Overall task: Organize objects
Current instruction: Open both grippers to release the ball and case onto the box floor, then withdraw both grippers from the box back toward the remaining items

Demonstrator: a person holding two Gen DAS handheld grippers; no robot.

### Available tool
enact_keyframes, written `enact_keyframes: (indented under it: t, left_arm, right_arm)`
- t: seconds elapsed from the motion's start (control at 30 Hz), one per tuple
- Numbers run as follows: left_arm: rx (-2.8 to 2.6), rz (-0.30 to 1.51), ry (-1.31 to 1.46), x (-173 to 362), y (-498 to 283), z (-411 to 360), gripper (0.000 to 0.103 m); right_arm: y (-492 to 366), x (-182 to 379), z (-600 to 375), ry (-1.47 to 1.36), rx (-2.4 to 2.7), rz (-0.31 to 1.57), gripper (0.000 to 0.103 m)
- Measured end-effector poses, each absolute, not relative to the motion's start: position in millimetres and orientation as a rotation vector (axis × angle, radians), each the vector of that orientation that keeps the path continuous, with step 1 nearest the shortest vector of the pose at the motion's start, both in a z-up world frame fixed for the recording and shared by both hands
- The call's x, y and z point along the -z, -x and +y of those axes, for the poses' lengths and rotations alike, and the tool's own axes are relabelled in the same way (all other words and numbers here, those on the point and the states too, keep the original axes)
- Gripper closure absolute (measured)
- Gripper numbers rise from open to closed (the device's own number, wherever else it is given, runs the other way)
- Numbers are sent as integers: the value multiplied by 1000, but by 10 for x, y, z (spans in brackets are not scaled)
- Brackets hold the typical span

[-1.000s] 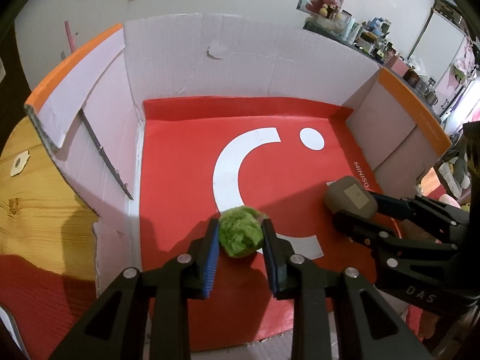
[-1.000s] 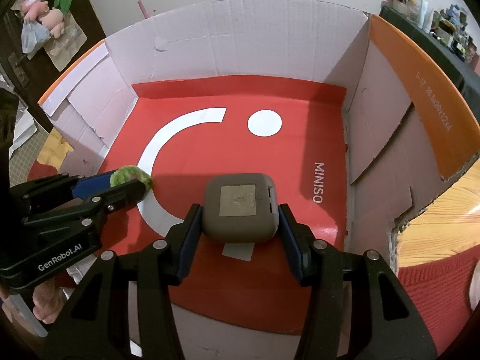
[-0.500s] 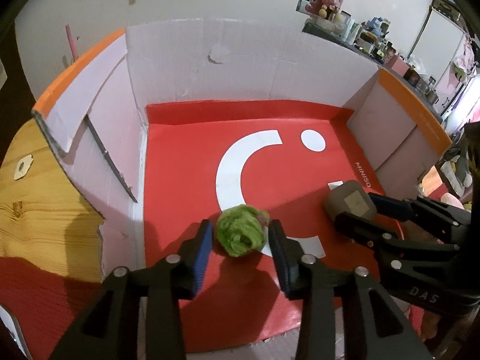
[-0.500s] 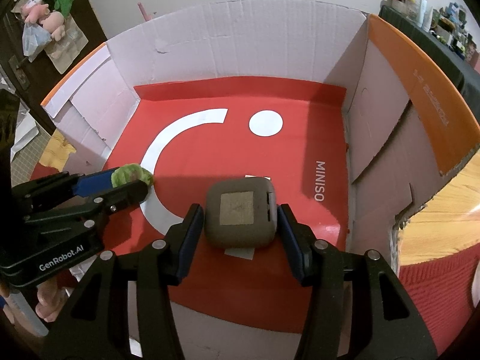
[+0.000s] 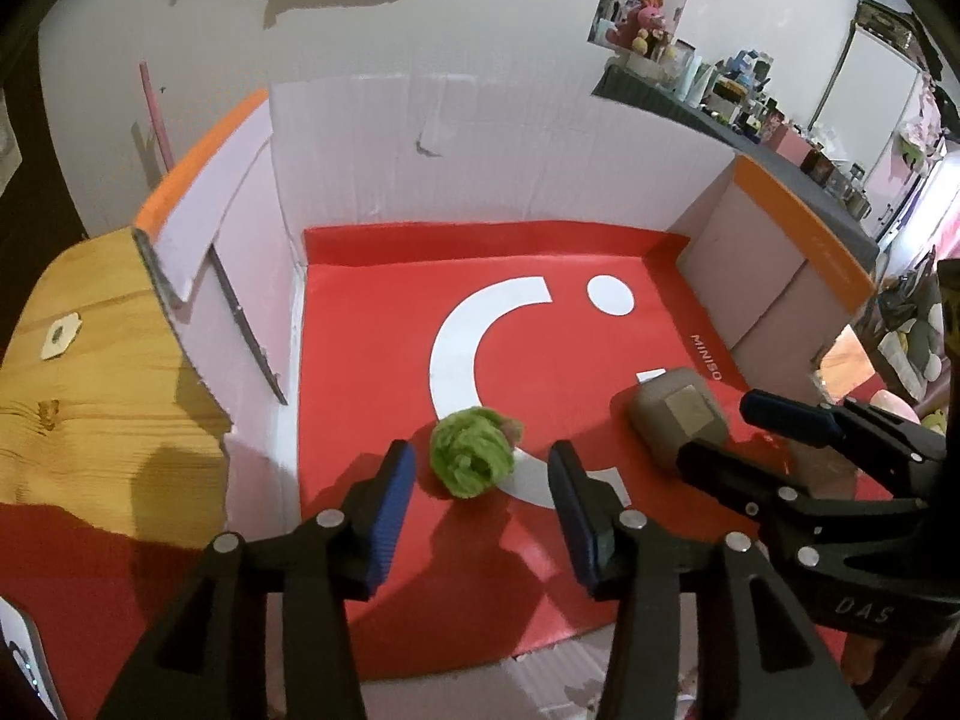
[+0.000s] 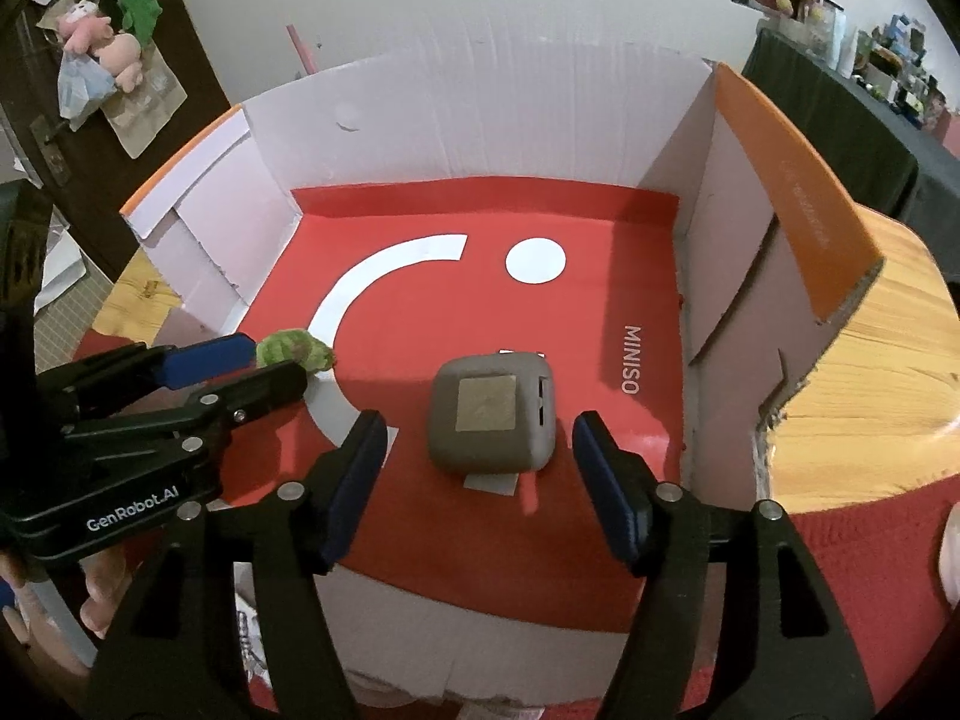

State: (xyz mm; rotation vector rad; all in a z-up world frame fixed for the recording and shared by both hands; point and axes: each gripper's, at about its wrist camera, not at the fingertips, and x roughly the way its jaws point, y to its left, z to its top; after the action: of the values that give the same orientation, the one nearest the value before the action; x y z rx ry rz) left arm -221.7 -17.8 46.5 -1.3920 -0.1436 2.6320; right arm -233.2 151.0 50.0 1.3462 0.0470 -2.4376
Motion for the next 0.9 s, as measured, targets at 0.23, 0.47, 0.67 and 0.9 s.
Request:
enact_keyframes:
  t: [0.23, 0.47, 0.67, 0.9]
  left_arm:
    - [-2662, -144, 1344, -560, 2078, -185, 46]
    - [-2698, -147, 1289, -666, 1899, -197, 42]
    - [-2735, -123, 1230, -757, 1723, -172, 32]
    - [-2772, -137, 1167, -852, 1535, -187, 20]
  right_arm:
    - [2164, -580, 1504, -1297, 2462, 42, 34]
    - [1975, -683, 1517, -1232, 2491, 38, 30]
    - [1752, -779, 1556, -1174, 2515, 24, 22]
    - [1522, -864, 1629, -1117, 2548, 1, 17]
